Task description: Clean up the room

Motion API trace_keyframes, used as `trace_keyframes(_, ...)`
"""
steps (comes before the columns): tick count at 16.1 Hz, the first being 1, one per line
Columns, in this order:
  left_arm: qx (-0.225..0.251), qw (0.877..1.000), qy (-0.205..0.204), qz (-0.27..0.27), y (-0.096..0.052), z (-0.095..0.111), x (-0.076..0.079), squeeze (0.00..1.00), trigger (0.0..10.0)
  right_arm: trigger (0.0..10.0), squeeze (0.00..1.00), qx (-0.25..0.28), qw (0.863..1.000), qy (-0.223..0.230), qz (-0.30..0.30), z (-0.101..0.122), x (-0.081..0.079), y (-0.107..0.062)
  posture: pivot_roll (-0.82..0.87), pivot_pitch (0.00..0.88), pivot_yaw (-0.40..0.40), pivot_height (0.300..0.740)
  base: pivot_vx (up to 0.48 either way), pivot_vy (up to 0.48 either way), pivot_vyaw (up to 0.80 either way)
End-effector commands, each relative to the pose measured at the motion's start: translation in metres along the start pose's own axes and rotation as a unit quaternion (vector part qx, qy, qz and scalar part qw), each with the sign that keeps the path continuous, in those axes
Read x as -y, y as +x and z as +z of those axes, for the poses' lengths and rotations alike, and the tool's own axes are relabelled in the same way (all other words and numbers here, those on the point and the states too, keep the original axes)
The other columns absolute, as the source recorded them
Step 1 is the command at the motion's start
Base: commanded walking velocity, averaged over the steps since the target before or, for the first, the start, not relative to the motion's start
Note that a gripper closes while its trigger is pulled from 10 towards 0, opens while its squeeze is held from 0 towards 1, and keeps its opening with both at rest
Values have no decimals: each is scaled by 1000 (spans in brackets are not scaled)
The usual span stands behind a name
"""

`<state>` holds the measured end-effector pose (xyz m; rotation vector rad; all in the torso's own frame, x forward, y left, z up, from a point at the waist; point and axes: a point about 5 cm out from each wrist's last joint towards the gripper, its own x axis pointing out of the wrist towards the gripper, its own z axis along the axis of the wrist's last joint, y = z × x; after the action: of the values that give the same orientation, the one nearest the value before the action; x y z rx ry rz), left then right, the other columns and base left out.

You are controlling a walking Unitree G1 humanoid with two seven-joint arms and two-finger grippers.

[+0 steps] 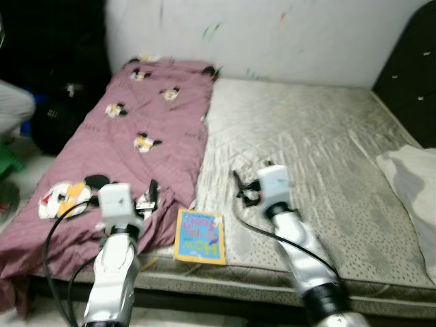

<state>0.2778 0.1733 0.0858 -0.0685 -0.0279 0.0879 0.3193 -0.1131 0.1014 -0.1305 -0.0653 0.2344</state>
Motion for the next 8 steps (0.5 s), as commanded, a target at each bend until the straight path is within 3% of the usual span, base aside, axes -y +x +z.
trace_keyframes(1,-3,1000,1,7,-5,1,-9,0,10000,10000,0,-10,1000,5,-24,-3,12,-8,23,11,-42,740,0,0,-500)
trace_keyframes(3,-16,1000,-3,21,-17,-3,-19,0,10000,10000,0,-33,998,2,-48,-12,29,-25,21,17,-45,740,0,0,-800)
trace_keyframes(7,-15,999,-10,28,-26,-3,-20,0,10000,10000,0,-40,997,-2,-67,-13,41,-35,21,17,-53,740,0,0,-800)
trace_keyframes(8,-9,1000,-12,26,-33,0,-24,0,10000,10000,0,-35,997,2,-68,-9,42,-40,20,15,-56,740,0,0,0)
